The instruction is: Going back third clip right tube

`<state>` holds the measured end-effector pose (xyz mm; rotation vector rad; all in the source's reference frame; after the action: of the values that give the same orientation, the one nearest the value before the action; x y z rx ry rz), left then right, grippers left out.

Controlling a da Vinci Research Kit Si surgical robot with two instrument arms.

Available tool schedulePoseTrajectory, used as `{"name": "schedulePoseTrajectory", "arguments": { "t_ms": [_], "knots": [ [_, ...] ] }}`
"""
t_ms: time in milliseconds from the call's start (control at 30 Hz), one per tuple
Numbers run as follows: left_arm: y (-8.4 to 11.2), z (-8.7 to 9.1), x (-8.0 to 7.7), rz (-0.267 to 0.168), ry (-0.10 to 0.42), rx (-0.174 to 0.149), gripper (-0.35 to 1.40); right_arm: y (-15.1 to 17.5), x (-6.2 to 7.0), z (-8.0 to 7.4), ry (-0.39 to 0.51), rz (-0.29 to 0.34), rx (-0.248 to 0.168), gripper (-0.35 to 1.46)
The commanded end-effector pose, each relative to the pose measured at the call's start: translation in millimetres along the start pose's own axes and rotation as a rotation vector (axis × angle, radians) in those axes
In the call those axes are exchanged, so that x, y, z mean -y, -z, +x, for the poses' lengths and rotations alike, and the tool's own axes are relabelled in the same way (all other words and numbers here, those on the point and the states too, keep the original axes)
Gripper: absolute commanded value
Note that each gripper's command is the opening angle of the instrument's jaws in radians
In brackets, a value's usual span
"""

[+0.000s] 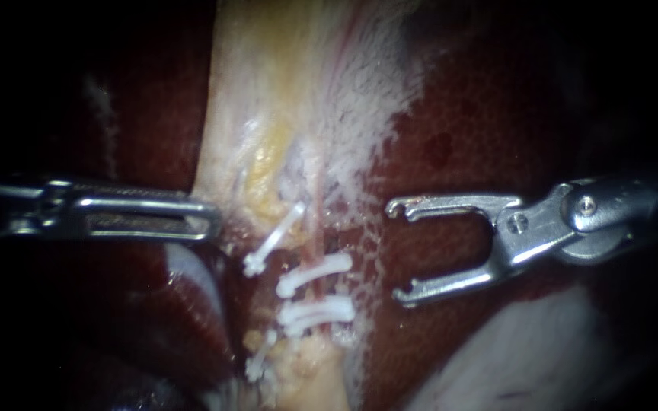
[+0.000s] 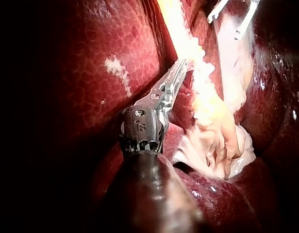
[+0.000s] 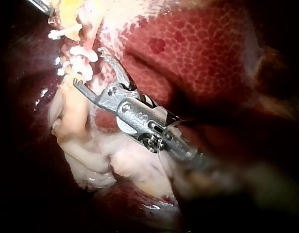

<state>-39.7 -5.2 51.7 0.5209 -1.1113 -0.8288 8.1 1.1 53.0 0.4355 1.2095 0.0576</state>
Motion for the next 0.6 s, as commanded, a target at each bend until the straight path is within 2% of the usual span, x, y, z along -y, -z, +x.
{"name": "schedulePoseTrajectory", "arguments": {
  "t_ms": [33,233,600],
  "knots": [
    [-0.5,0.3,-0.1,0.001,-0.003,-0.01,-0.35,0.0,0.0,0.0,0.0,0.0,0.0,0.6],
    [-1.9,1.0,-0.1,0.01,-0.002,-0.019,-0.35,0.1,0.0,0.0,0.0,0.003,-0.001,0.6],
    [-1.3,0.5,-0.2,0.015,0.0,-0.021,-0.35,0.0,0.1,-0.1,0.001,0.003,-0.001,0.6]
  ]
}}
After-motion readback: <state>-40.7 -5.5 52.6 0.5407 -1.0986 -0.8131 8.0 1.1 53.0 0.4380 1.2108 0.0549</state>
